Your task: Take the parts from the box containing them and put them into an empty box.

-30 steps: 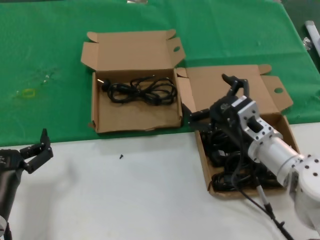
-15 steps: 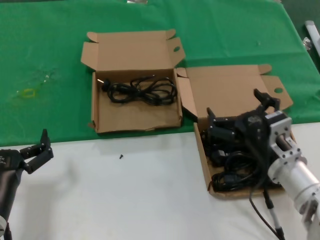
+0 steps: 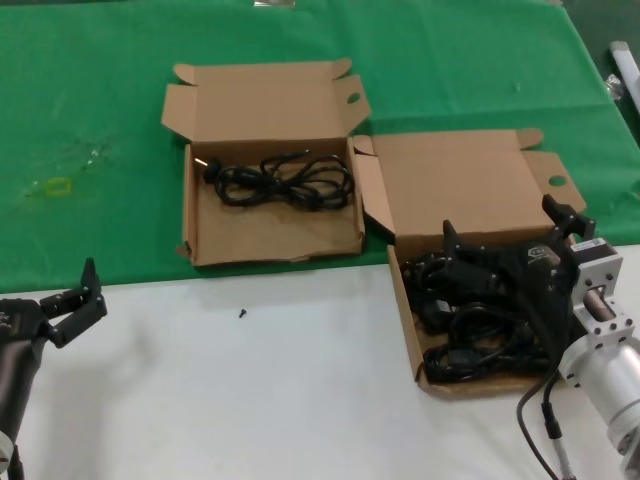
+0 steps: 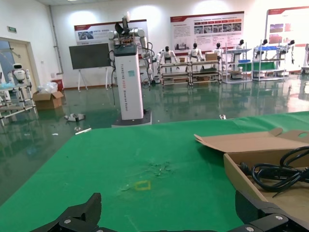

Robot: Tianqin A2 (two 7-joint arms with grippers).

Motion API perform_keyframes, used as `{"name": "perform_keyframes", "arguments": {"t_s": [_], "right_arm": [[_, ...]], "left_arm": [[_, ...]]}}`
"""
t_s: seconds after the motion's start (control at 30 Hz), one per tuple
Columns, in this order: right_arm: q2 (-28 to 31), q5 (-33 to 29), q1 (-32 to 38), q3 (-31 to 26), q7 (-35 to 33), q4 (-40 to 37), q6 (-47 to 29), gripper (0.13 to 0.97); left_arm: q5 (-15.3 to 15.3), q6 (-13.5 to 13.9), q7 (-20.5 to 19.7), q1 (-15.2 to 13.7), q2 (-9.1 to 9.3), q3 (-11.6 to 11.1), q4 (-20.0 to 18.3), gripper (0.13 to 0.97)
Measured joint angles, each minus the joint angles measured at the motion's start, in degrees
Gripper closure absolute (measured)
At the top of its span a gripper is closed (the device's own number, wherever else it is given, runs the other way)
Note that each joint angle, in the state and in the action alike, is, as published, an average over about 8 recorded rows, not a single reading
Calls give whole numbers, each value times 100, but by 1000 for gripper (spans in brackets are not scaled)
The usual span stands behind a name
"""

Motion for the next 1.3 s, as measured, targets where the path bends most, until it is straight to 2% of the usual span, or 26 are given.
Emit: {"name": "perform_keyframes", "arguments": {"t_s": [1.3], "right_arm": [[0, 0, -1, 0, 1, 1, 1, 129]], "left_arm": [[0, 0, -2, 0, 0, 0, 0, 132]]}}
